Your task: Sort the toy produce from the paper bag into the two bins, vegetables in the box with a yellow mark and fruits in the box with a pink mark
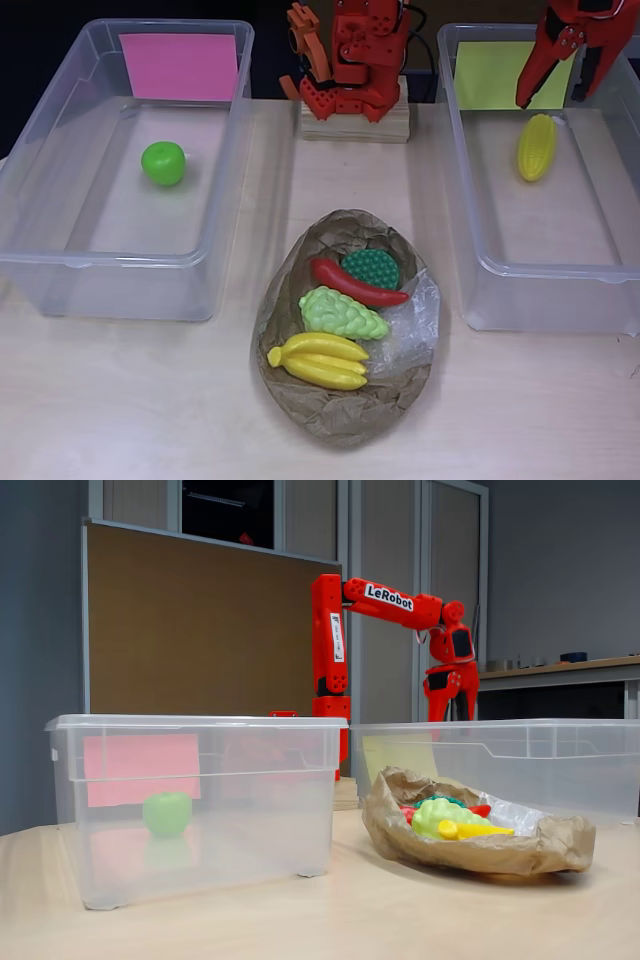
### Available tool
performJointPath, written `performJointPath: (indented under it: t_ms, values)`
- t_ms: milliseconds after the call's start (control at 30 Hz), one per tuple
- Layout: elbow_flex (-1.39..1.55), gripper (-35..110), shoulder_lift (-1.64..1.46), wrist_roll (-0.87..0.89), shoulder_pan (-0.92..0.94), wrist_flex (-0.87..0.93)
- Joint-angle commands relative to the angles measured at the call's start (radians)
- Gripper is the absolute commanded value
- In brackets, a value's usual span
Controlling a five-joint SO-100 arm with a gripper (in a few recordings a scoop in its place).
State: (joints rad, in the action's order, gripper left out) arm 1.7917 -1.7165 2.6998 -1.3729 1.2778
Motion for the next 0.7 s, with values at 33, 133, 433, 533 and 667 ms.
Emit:
performJointPath:
  t_ms: [33,133,433,533,667]
  values:
    - [-0.072,31,-0.15,-0.184,0.152,0.034]
    - [-0.107,28,-0.198,-0.454,0.299,-0.035]
    - [-0.324,29,-0.126,-1.169,0.756,0.011]
    - [-0.244,29,-0.124,-1.239,0.894,-0.009]
    - [-0.155,29,-0.091,-1.35,1.037,-0.069]
